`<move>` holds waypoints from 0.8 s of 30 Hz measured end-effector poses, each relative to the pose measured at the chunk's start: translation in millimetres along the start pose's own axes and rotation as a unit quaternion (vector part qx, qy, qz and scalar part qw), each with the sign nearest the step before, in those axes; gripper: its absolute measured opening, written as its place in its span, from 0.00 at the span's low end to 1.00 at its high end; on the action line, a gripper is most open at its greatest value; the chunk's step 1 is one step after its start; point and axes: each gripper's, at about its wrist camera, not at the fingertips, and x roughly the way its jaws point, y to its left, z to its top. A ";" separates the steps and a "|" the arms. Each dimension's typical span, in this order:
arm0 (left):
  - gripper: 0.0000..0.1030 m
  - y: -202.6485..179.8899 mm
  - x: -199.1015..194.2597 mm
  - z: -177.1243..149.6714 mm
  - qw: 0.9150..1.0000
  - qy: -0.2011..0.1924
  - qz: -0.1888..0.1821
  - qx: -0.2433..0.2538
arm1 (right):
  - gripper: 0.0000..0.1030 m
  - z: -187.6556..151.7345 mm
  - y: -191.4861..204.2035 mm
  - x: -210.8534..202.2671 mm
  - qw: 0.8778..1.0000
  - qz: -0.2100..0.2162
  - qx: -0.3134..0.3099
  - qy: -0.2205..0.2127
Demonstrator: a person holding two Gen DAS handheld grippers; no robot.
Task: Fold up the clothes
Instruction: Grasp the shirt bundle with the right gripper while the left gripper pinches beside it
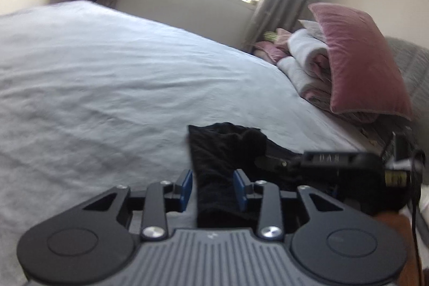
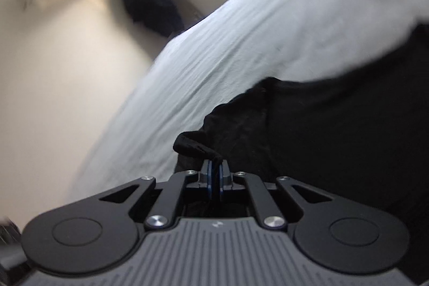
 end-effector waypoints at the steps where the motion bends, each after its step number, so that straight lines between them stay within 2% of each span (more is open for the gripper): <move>1: 0.38 -5.1 1.5 -1.8 1.000 0.001 -0.003 0.017 | 0.12 1.6 -6.0 0.7 1.000 0.014 0.027 0.001; 3: 0.39 -15.3 5.5 -6.2 0.999 0.009 -0.009 0.051 | 0.15 3.4 -14.4 2.4 0.997 0.036 0.066 0.002; 6: 0.40 -32.4 11.5 -12.3 0.995 0.023 -0.016 0.099 | 0.15 2.8 -11.5 5.6 0.998 0.037 0.055 0.010; 9: 0.41 -55.6 18.8 -21.9 0.986 0.052 -0.032 0.157 | 0.15 1.4 -10.9 5.0 0.997 0.043 0.058 0.007; 12: 0.42 -77.2 27.0 -31.1 0.973 0.060 -0.004 0.225 | 0.15 -0.3 -12.6 1.7 0.996 0.049 0.068 0.003; 14: 0.42 -82.6 30.6 -29.7 0.972 0.056 0.010 0.227 | 0.15 -0.9 -10.8 0.8 0.997 0.048 0.064 -0.002; 15: 0.39 -83.5 31.7 -28.7 0.973 0.054 0.016 0.225 | 0.15 -1.1 -9.8 1.3 0.997 0.046 0.059 -0.004; 17: 0.23 -85.5 33.6 -27.0 0.973 0.051 0.027 0.222 | 0.14 -4.5 -11.1 0.3 0.997 0.043 0.056 -0.012; 18: 0.06 -87.5 33.7 -27.8 0.972 0.048 0.035 0.229 | 0.14 -4.3 -10.6 0.4 0.997 0.043 0.055 -0.016; 20: 0.04 -92.0 29.7 -30.1 0.967 0.033 0.048 0.247 | 0.11 -4.0 -8.5 0.0 0.998 0.041 0.051 -0.025; 24: 0.04 -97.8 18.5 -29.0 0.965 0.007 0.048 0.259 | 0.08 0.0 -4.2 -10.7 0.996 0.050 0.043 -0.061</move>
